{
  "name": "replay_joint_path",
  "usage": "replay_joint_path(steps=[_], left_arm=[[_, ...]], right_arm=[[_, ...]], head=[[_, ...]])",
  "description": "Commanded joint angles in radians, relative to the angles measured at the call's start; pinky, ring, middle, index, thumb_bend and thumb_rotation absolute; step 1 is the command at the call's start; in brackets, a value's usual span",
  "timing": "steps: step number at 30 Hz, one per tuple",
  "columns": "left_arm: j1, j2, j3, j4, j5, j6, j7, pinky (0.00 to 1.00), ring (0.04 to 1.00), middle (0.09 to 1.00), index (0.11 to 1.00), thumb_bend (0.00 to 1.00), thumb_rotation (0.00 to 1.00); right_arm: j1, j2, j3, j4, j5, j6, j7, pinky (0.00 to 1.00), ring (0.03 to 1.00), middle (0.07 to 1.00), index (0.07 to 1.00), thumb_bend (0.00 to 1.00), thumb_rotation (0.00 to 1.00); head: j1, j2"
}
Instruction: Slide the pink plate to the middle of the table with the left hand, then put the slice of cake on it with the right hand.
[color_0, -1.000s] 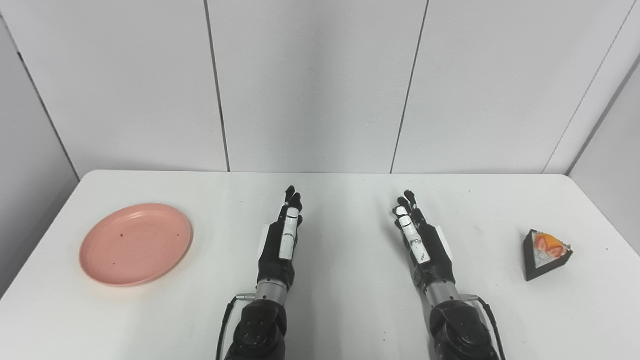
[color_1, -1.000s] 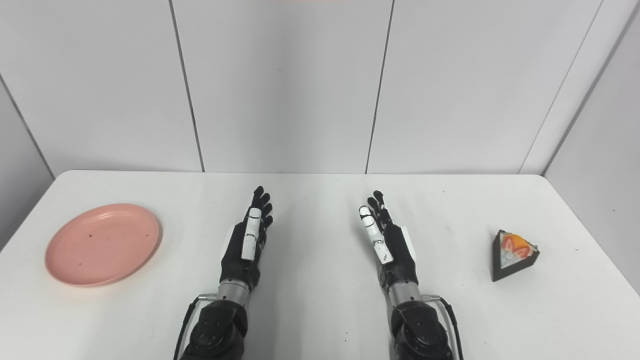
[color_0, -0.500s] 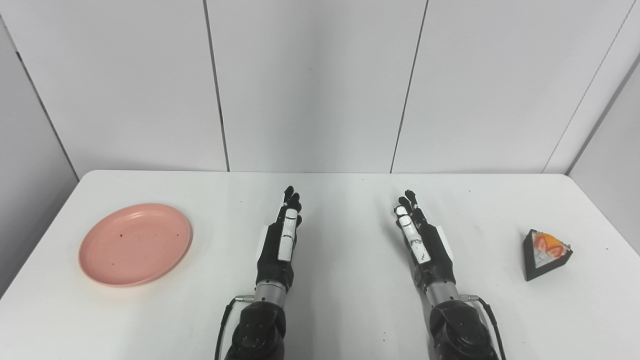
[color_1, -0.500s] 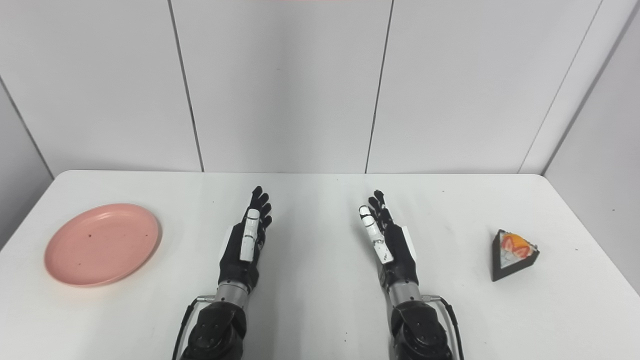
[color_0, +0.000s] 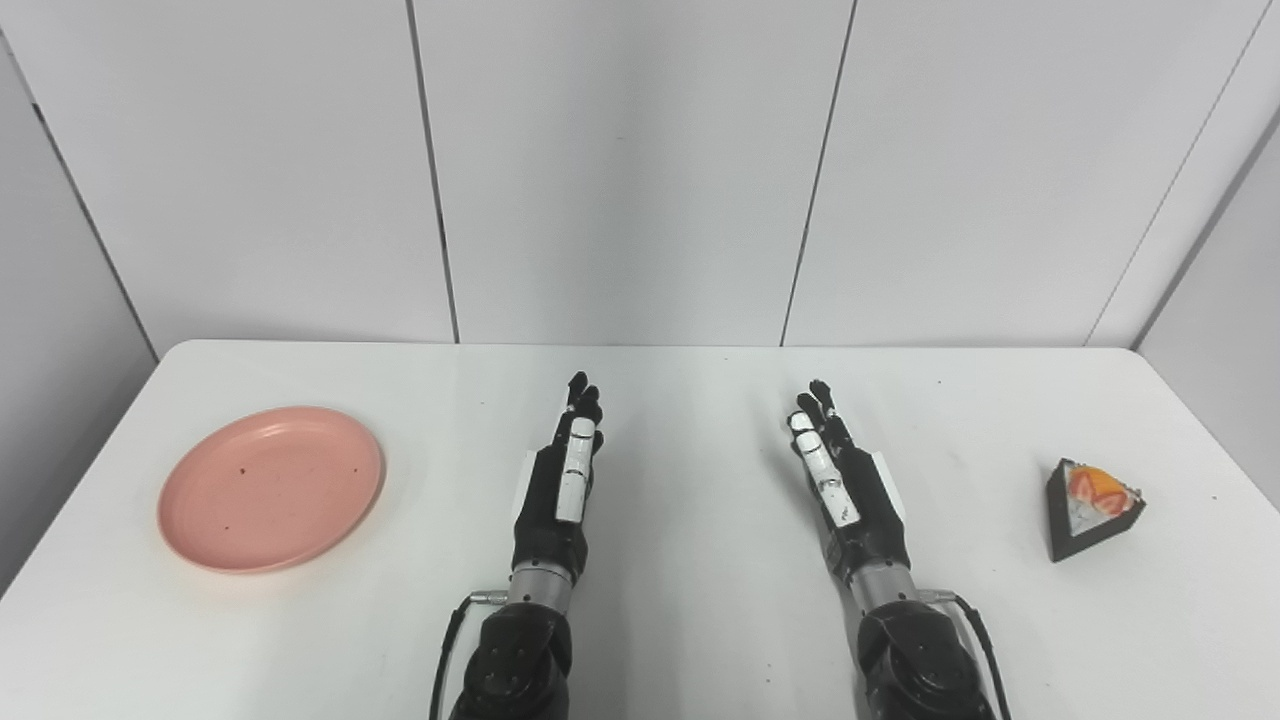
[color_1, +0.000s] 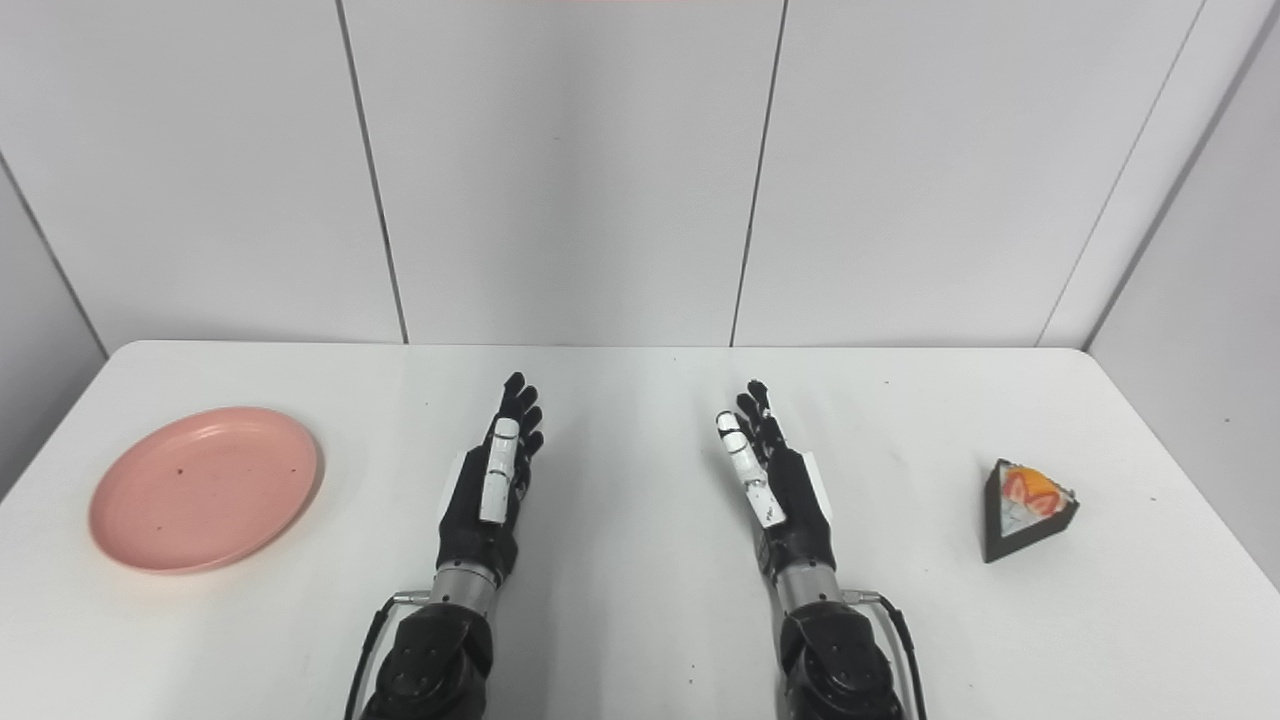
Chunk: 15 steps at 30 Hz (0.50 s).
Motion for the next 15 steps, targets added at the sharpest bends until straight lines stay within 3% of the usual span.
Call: replay_joint_path(steps=[1,6,12,15], left_arm=[[0.056,0.003,0.006,0.050,0.003,-0.027,0.007,1.00,0.995,1.000,1.000,0.60,1.00],[0.053,-0.014,-0.002,0.074,0.011,-0.060,0.010,1.00,0.996,1.000,1.000,0.61,1.00],[0.050,-0.014,0.003,0.035,-0.010,-0.067,-0.007,1.00,0.988,0.991,0.984,0.62,1.00],[0.048,-0.004,0.012,-0.003,-0.023,-0.073,-0.014,1.00,0.989,0.987,0.977,0.61,1.00]], right_arm=[[-0.003,-0.005,-0.001,-0.023,0.006,-0.026,0.011,0.98,0.944,0.973,0.990,0.60,0.79],[0.005,-0.034,-0.015,-0.006,0.037,-0.049,0.045,0.99,0.951,0.967,0.995,0.62,0.83],[0.002,-0.044,-0.034,0.007,0.077,-0.031,0.068,1.00,0.973,0.988,1.000,0.66,0.82],[0.006,-0.048,-0.037,0.002,0.077,-0.037,0.065,1.00,0.966,0.982,1.000,0.62,0.83]], head=[[0.043,-0.007],[0.162,-0.037],[0.240,-0.058],[0.258,-0.064]])
